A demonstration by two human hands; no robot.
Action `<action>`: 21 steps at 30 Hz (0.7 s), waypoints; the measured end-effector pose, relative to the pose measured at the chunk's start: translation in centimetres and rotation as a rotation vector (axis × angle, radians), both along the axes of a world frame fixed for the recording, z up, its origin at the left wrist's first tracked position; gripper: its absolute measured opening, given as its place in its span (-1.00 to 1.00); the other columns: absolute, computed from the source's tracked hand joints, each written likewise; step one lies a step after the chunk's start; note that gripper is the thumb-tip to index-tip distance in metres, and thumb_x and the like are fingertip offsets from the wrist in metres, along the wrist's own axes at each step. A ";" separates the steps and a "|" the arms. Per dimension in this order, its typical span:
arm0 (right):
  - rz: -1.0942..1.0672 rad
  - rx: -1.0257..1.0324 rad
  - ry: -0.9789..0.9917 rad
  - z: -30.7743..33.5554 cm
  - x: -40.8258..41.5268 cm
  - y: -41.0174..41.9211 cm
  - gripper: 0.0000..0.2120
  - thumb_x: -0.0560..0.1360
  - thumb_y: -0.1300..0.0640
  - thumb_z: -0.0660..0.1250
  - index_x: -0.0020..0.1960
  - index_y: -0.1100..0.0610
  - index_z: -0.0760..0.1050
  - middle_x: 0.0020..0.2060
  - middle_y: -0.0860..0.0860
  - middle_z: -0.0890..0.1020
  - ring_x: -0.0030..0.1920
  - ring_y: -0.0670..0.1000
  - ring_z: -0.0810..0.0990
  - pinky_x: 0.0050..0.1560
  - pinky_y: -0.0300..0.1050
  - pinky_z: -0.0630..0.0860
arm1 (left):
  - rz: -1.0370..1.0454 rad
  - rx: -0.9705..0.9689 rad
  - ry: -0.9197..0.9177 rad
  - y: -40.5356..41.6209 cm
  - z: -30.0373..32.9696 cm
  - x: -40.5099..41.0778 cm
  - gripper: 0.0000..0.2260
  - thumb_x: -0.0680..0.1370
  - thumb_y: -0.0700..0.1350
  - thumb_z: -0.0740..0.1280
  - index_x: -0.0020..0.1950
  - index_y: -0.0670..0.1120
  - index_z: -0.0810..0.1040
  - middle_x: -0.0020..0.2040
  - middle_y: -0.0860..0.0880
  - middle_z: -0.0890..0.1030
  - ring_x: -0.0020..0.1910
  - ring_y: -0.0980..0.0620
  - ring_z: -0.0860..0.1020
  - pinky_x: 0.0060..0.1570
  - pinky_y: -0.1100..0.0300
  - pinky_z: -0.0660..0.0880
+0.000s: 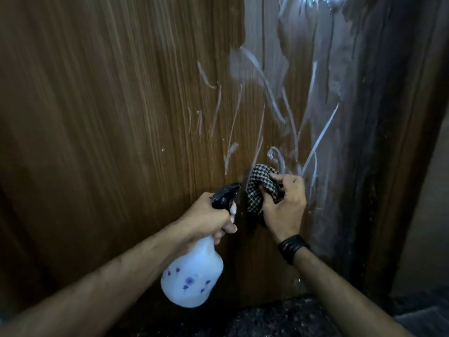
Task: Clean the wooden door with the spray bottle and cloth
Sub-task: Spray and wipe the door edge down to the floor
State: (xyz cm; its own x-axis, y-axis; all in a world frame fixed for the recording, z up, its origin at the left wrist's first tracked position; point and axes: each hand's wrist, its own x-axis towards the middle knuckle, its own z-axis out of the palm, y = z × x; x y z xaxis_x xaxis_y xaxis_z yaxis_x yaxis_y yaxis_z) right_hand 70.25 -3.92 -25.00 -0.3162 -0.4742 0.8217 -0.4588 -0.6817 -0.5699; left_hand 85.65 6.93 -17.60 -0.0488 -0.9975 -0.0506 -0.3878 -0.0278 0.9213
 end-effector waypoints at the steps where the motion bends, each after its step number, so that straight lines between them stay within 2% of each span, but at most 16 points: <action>1: 0.002 0.000 0.008 0.5 -0.2 0.0 -0.63 0.31 0.45 0.50 0.07 0.21 0.57 0.02 -0.02 0.44 0.03 -0.18 0.41 0.12 -0.57 0.27 | -0.001 -0.001 -0.001 -0.1 0.7 0.3 -0.74 0.46 -0.45 0.31 -0.11 -0.08 0.51 -0.20 -0.13 0.48 -0.53 0.11 0.35 -0.44 0.18 0.36; 7: 0.023 0.014 0.047 4.1 -0.7 -0.5 -0.65 0.35 0.40 0.48 0.09 0.20 0.55 0.05 0.07 0.47 0.06 -0.14 0.41 0.12 -0.57 0.26 | 0.002 0.049 -0.018 -0.7 2.9 1.0 -0.77 0.48 -0.44 0.33 -0.08 -0.11 0.50 -0.18 -0.15 0.49 -0.55 0.12 0.39 -0.45 0.18 0.40; 10: 0.012 0.035 0.092 4.5 -0.9 -0.6 -0.65 0.35 0.39 0.48 0.09 0.21 0.54 0.05 0.11 0.48 0.06 -0.12 0.41 0.10 -0.61 0.21 | 0.016 0.072 -0.015 -0.6 2.4 0.1 -0.78 0.47 -0.44 0.33 -0.08 -0.12 0.50 -0.22 -0.14 0.49 -0.55 0.12 0.39 -0.44 0.17 0.40; 15: 0.021 0.046 0.101 4.4 -1.7 -0.3 -0.67 0.36 0.40 0.47 0.09 0.23 0.54 0.05 0.12 0.48 0.02 -0.20 0.36 0.05 -0.65 0.20 | 0.089 0.083 0.012 -1.1 1.3 -0.2 -0.79 0.47 -0.43 0.33 -0.12 -0.12 0.50 -0.36 -0.04 0.49 -0.55 0.12 0.39 -0.45 0.19 0.40; 21: 0.001 -0.027 0.143 6.6 -1.8 -0.9 -0.67 0.37 0.38 0.47 0.10 0.22 0.55 0.05 0.11 0.48 0.04 -0.11 0.43 0.08 -0.61 0.25 | 0.099 0.067 0.014 -2.1 0.2 -1.0 -0.80 0.47 -0.42 0.34 -0.09 -0.12 0.50 -0.37 -0.06 0.47 -0.54 0.10 0.38 -0.46 0.17 0.39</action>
